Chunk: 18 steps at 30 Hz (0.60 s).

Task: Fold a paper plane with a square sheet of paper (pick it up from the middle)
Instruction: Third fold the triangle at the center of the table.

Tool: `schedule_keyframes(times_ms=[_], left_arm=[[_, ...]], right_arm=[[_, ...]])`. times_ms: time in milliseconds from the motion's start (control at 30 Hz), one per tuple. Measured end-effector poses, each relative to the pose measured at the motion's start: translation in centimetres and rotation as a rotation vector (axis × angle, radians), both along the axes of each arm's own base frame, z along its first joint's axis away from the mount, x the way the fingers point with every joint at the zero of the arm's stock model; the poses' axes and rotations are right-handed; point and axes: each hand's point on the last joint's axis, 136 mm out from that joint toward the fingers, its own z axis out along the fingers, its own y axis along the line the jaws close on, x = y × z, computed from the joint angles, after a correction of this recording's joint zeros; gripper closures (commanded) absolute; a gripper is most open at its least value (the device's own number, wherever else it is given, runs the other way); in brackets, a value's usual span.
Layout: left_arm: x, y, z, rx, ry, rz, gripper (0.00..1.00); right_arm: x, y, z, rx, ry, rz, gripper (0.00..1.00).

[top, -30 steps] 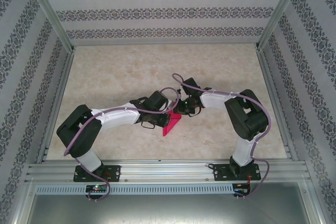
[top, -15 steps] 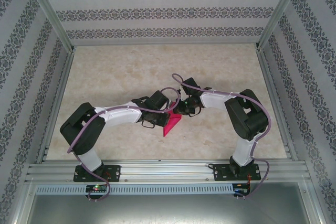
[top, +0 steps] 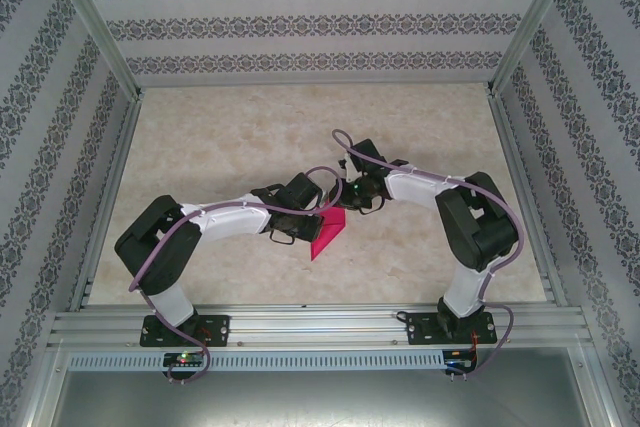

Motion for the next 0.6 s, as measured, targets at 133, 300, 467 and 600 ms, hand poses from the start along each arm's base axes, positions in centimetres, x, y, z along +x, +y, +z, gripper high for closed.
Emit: schedule_keyframes(times_ms=[133,300,467,600], left_arm=[[0.0,0.0,0.0,0.000,0.000,0.000,1.00],[0.2,0.2,0.0,0.009,-0.007,0.006,1.00],[0.4,0.8,-0.2,0.023,-0.004,0.022,1.00],[0.8,1.3,-0.3,0.034,-0.007,0.043,1.00]], right_arm=[[-0.3,-0.2,-1.7,-0.026,0.040,-0.001,0.89],[-0.3,-0.4,-2.4,-0.035,0.053,-0.001,0.91],[-0.3,-0.5,-2.4,-0.036,0.049,0.002,0.91],[-0.3,-0.5,-2.4,-0.036,0.048,0.004,0.91]])
